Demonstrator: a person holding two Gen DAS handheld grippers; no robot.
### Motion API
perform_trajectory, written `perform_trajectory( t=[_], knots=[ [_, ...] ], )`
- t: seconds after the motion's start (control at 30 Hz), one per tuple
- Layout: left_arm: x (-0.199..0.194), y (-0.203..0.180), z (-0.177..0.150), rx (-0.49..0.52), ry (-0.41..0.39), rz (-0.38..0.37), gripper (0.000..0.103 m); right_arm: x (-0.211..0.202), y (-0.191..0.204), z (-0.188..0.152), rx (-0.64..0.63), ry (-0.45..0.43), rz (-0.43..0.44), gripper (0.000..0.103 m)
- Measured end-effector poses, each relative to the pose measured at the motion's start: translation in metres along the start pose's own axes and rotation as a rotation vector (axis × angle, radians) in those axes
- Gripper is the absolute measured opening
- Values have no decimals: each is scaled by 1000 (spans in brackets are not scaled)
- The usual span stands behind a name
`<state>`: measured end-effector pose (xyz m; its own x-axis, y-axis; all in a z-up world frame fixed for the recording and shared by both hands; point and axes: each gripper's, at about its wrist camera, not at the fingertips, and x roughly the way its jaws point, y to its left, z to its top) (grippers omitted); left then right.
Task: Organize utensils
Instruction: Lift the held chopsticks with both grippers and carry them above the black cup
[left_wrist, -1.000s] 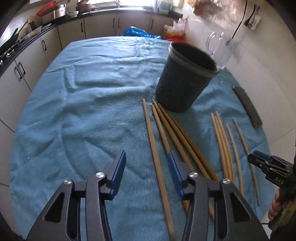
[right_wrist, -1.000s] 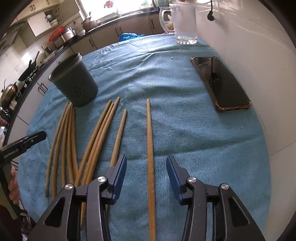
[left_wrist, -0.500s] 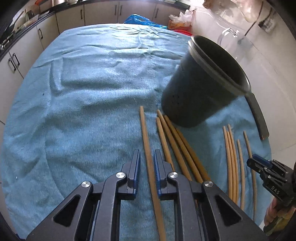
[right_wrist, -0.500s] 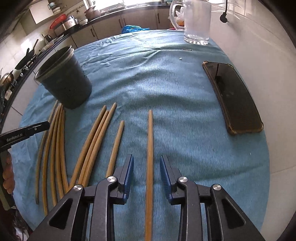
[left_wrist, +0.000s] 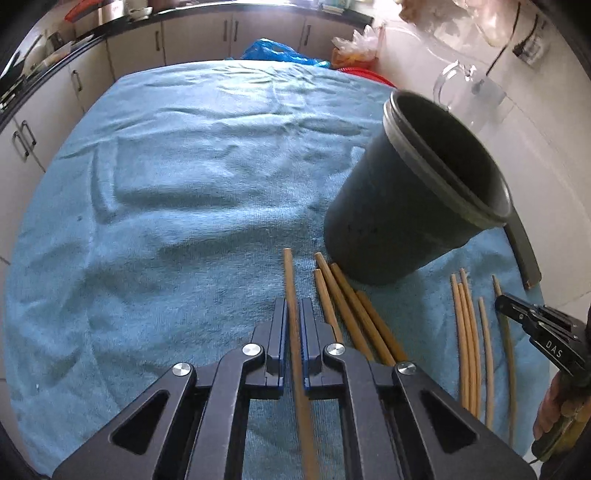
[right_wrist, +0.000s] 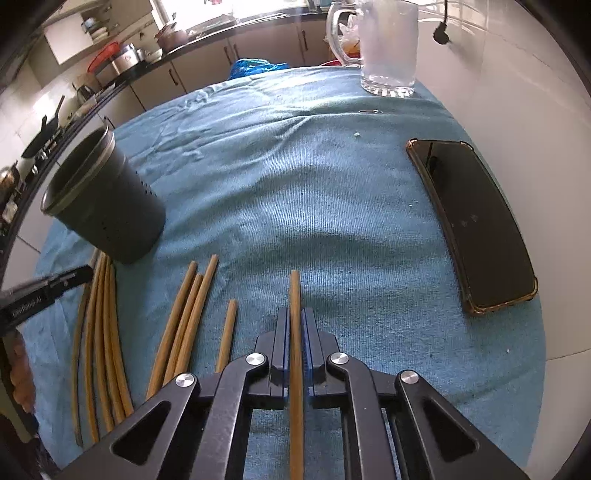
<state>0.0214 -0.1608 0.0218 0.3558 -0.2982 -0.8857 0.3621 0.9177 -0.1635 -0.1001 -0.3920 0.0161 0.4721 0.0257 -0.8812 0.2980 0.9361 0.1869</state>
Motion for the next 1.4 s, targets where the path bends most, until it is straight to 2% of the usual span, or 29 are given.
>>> perform_trajectory(
  t=[0.3, 0.57, 0.8, 1.0, 1.2, 1.4],
  knots=[
    [-93, -12, -25, 57, -204, 19, 5, -72, 4, -10, 15, -193, 65, 6],
    [-168, -25, -64, 105, -388, 47, 5, -136, 21, -43, -15, -337, 84, 6],
    [-212, -37, -103, 142, -482, 77, 5, -180, 29, -70, -36, -429, 100, 6],
    [-237, -46, -127, 160, -529, 39, 5, -207, 39, -86, -53, -481, 118, 6],
    [-263, -54, -123, 171, -577, 1, 5, -231, 52, -85, -88, -534, 142, 6],
    [-275, -55, -88, 175, -590, -37, 5, -246, 69, -65, -132, -573, 158, 6]
  ],
)
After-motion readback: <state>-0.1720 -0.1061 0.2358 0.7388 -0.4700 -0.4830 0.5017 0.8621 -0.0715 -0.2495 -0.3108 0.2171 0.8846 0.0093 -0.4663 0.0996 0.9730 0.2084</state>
